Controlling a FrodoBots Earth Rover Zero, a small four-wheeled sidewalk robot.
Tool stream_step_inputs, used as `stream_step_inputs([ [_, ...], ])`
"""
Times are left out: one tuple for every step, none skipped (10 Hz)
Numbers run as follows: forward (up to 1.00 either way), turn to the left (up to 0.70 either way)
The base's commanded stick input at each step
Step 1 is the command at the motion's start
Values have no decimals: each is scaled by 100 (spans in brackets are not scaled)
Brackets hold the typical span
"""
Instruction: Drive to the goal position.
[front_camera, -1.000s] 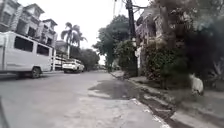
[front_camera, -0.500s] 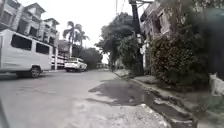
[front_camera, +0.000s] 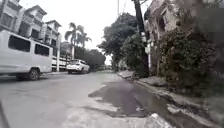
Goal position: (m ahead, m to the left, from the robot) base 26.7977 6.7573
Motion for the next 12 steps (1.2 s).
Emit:
stream_step_inputs([
  [70,0],
  [70,0],
  [70,0],
  [70,2],
  [70,10],
  [70,27],
  [70,34],
  [70,14],
  [70,2],
  [70,0],
  [70,0],
  [70,0],
])
